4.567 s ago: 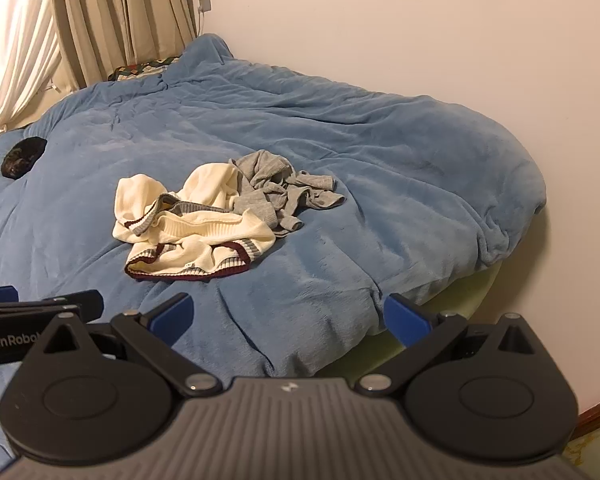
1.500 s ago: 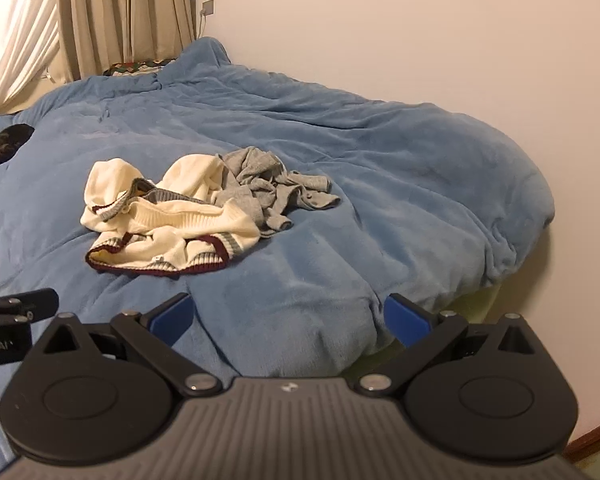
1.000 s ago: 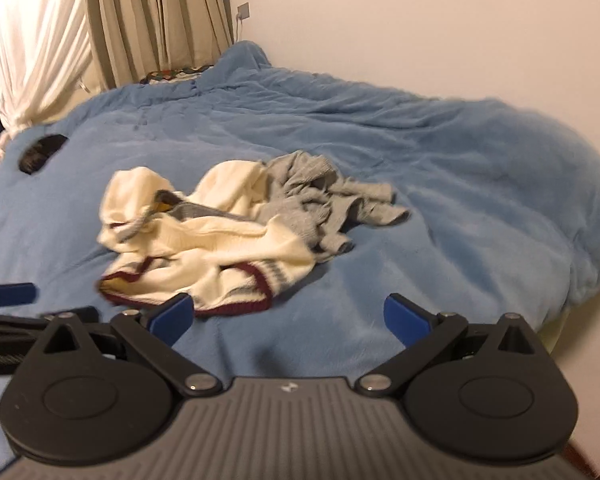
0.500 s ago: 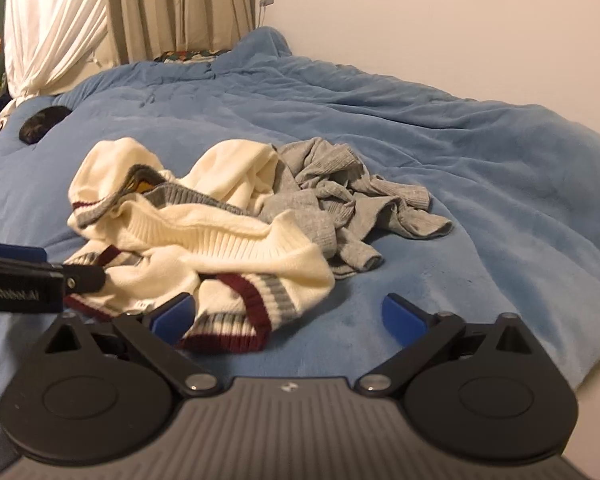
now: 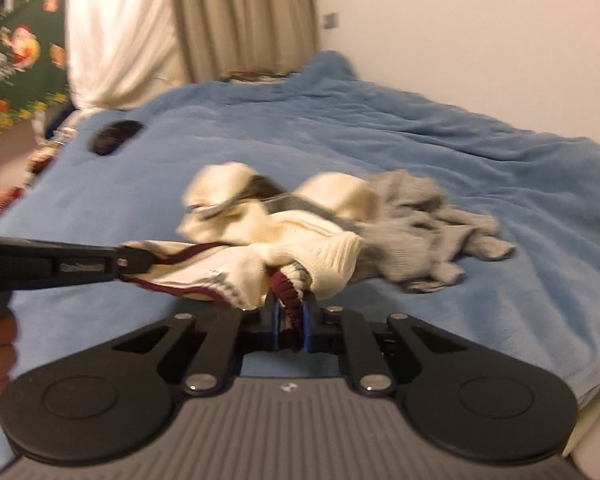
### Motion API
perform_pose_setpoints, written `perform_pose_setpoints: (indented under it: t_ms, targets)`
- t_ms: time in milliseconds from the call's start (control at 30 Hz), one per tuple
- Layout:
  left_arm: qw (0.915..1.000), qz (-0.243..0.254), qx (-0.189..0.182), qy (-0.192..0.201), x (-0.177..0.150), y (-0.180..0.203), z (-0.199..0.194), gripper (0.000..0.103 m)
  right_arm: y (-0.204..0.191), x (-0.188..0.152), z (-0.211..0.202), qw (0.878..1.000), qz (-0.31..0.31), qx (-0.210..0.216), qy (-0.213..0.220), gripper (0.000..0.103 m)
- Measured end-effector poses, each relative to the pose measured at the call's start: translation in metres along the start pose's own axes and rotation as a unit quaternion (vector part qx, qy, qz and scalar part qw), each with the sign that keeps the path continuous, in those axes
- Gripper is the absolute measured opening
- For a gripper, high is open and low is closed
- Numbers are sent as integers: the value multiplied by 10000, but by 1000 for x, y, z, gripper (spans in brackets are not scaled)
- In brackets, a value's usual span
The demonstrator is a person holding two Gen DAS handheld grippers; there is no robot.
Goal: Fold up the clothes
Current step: 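Grasp the striped cuff of the cream sweater with both grippers, then lift the sweater with both grippers and spread it across the bed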
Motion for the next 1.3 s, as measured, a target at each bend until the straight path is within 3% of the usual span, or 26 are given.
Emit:
perform_pose_setpoints:
  t_ms: [267,467,567,733,867,1000,1133,1300]
  targets:
    - [9982,-519,9,285,-50,-56,-100,3,-92,-18,-67,9920,-624,1089,92,10]
    - [9902,-1031,299,890,-100,-105,-193,3,-192,-47,-129,9710,-1298,2005,85,11]
    - [9828,-1371,552,1108,-133,-138,-232,3,-248,-72,-149,9560,-1607,2451,-163,11]
    - [9754,-1856,900,774,-197,-190,-243,3,-339,-130,-161,9279,-2211,2886,-831,11]
    - [9711,-2241,661,493,-238,-209,-234,5,-387,-170,-157,9117,-2626,2890,-1281,19]
    - [9677,-2432,403,525,-255,-216,-243,8,-395,-182,-158,9032,-2859,2865,-1433,27]
    - [9671,-2462,95,628,-264,-212,-256,29,-388,-176,-171,9067,-2843,2818,-1330,34]
    - [9734,-2168,-117,727,-259,-190,-269,45,-353,-148,-173,9158,-2675,2781,-1118,53]
Point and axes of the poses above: each gripper's, at about its wrist camera, not at the fingertips, and z roughly the way its jaws point, y to its right, x to its top, the point moved 4 cm from there along z, roughly the way its jaws point, and after that the axes turned 11 degrees about -y, right-handed, at the moved point
